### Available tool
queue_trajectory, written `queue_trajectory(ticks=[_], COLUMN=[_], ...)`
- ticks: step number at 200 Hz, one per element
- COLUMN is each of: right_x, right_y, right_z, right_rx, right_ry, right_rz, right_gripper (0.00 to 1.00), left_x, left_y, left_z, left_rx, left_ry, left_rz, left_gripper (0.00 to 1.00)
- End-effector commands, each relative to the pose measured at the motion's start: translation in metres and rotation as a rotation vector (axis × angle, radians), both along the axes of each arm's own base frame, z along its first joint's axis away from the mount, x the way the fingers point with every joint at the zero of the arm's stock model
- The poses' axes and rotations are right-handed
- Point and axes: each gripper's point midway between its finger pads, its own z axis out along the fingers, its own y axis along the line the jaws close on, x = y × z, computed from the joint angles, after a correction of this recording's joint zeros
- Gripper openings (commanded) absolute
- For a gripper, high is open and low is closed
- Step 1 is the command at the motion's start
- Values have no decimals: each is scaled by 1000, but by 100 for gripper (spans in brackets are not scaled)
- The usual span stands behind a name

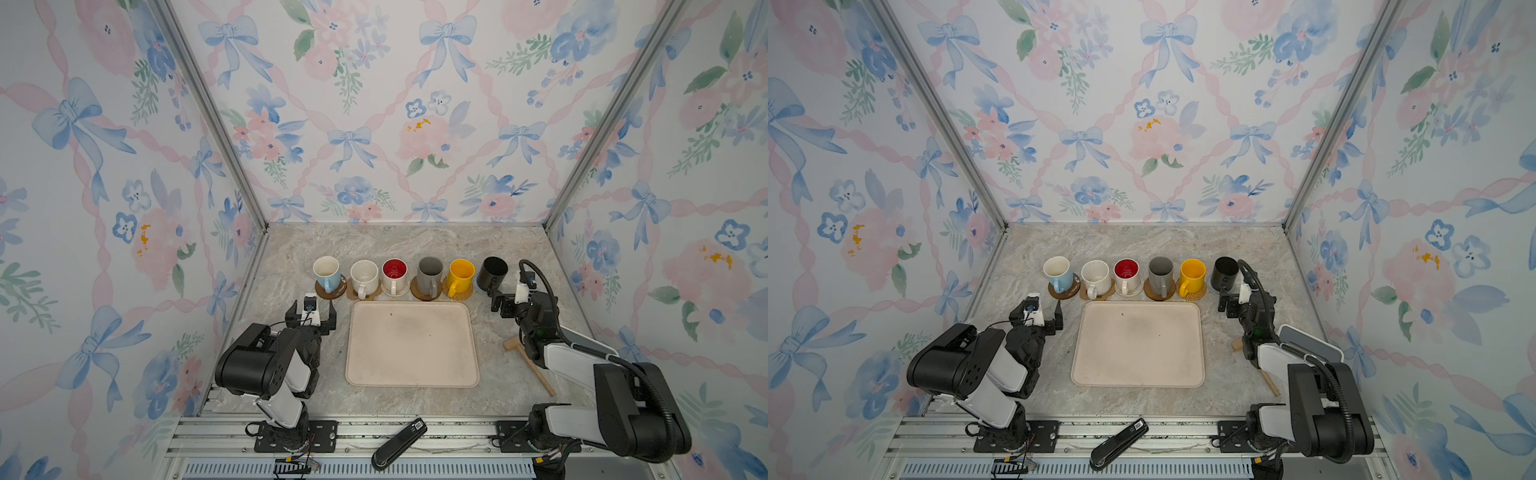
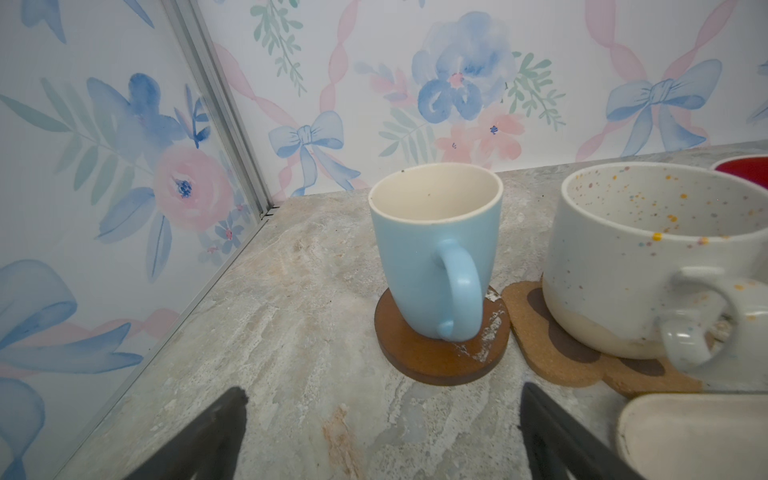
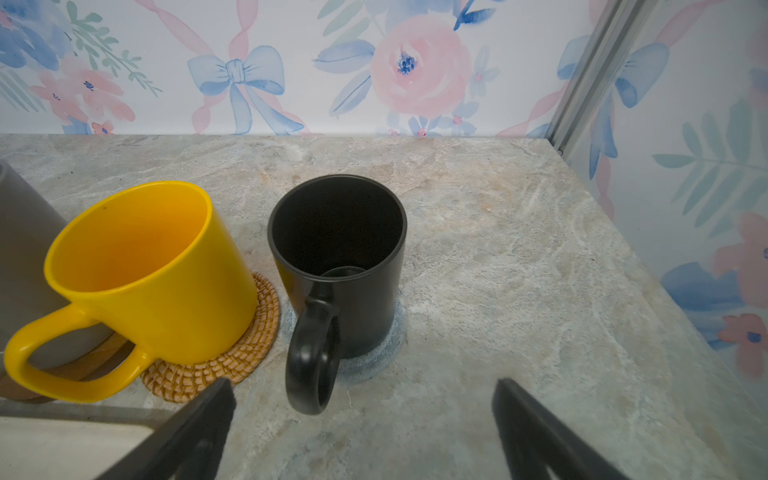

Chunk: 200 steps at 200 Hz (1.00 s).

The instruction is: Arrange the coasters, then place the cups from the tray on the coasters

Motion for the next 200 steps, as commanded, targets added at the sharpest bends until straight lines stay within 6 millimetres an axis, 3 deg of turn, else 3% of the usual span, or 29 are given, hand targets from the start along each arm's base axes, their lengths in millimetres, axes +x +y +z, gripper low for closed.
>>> queue_trajectory(ticks=[1, 130, 200], right_x=[2, 7, 8], right_y=[-1, -2, -1], right_z=[2, 1, 0], right_rx=[3, 5, -9], right_ry=[-10, 9, -67], right_rz=[0, 1, 9], right_gripper=[99, 100, 100], left_x=[0, -5, -10], left_y=[-4, -14, -23], left_z=[25, 24, 24], left_rx=[3, 18, 28], left_ry=[-107, -102, -100], left_rz=[-21, -80, -137], left_gripper=[98, 98, 98])
